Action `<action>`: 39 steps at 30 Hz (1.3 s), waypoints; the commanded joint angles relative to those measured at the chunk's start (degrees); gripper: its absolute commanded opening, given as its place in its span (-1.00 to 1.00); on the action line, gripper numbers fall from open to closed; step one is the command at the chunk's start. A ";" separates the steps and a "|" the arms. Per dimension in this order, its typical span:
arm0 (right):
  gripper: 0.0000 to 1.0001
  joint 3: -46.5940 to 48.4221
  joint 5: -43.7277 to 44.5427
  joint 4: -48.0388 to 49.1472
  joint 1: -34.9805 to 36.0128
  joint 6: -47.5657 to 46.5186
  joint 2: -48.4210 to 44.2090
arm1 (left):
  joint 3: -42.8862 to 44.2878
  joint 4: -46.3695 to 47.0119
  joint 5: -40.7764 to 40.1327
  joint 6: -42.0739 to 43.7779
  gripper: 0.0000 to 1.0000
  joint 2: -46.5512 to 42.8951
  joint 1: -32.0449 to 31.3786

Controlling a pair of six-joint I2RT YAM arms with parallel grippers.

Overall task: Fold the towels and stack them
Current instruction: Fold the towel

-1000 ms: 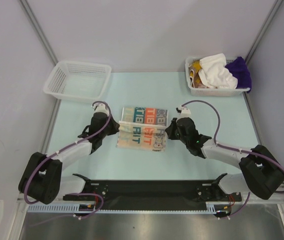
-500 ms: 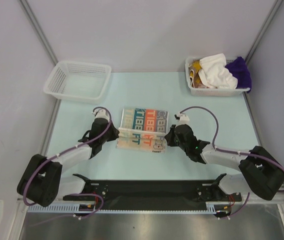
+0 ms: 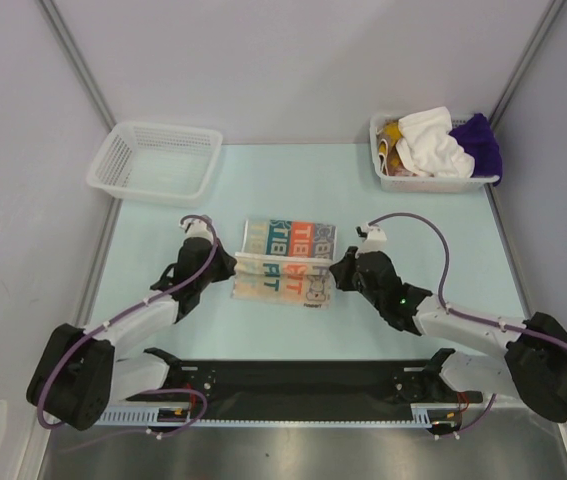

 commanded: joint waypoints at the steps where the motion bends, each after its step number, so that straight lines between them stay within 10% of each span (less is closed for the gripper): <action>1: -1.00 0.55 4.18 -2.44 0.49 -0.51 -3.17 | -0.28 -0.71 -3.03 0.23 -0.99 -2.38 -0.13; 25: -1.00 -4.02 2.60 4.67 3.48 2.74 8.52 | -5.11 2.55 -1.44 -2.49 -0.83 3.85 -0.22; 39: -0.25 -5.16 1.54 1.78 4.71 1.86 1.24 | -4.42 -2.64 -1.62 -2.32 -0.42 -4.05 -0.22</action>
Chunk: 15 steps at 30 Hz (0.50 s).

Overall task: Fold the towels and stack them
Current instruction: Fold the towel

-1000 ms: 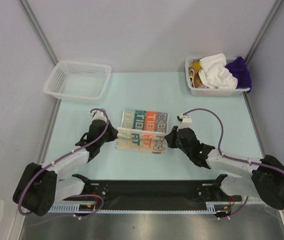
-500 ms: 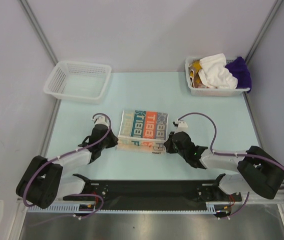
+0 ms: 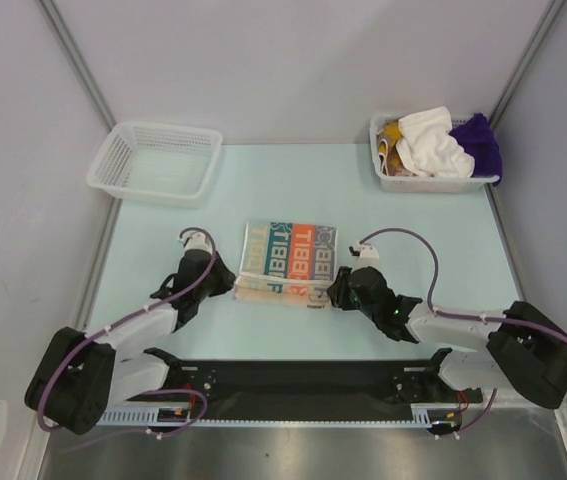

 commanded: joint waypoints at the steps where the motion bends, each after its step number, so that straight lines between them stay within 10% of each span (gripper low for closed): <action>1: -0.24 0.58 2.07 -2.28 0.95 -0.19 -4.56 | 1.05 -1.42 -1.01 0.33 -0.42 -3.97 0.02; 8: -0.12 6.37 6.91 -10.03 -0.01 -1.33 -9.15 | 9.30 -5.02 -0.31 4.81 -0.36 0.14 -0.42; 15: -0.21 17.27 1.90 -10.65 -2.56 -4.59 9.12 | 19.06 -5.20 2.51 7.45 -0.42 17.20 -3.75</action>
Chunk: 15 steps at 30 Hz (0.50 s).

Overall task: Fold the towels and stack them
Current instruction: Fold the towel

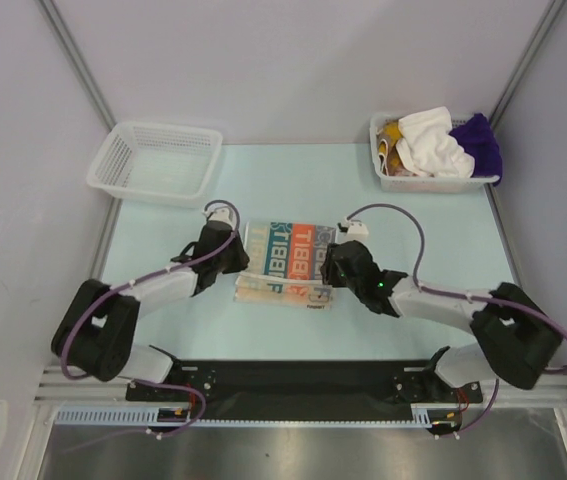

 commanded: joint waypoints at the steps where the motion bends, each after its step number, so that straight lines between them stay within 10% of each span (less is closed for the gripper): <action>1: -0.23 4.96 -1.73 -1.08 -0.38 -1.92 8.16 | 4.03 -0.55 1.59 2.60 -0.43 6.73 -2.53; 15: -0.36 3.65 -1.12 -3.10 4.01 0.19 6.36 | 0.44 -2.21 1.85 3.12 -0.45 2.11 -5.18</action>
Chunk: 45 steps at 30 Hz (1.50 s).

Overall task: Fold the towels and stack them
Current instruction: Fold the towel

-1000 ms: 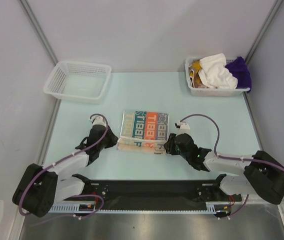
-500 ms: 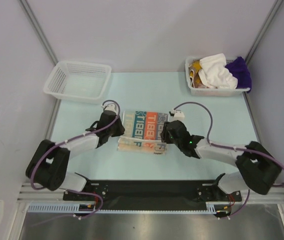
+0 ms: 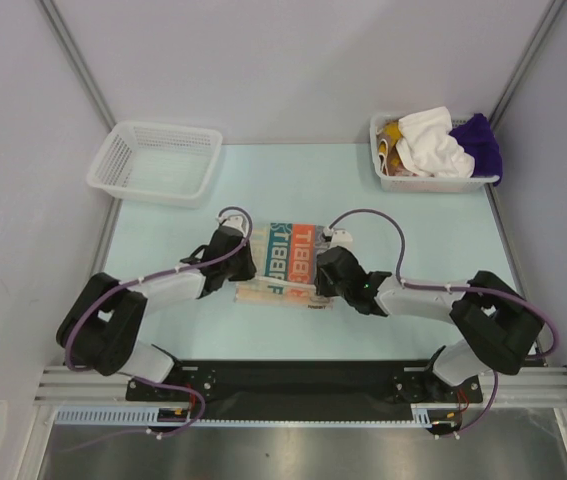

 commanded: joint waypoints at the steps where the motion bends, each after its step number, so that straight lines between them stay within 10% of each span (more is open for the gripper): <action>1: -0.36 -1.07 0.54 -0.43 0.98 1.32 -3.99 | -1.57 -0.40 1.63 1.29 -0.44 -3.80 -0.43; 29: -0.30 -6.97 1.24 -1.83 7.48 4.93 -13.22 | -8.96 -5.41 2.87 -1.70 -0.34 -20.86 -0.52; 45: -0.31 7.62 -2.26 -5.89 1.68 -1.13 -7.51 | 0.18 -8.58 4.45 -0.47 -0.24 -19.28 -0.52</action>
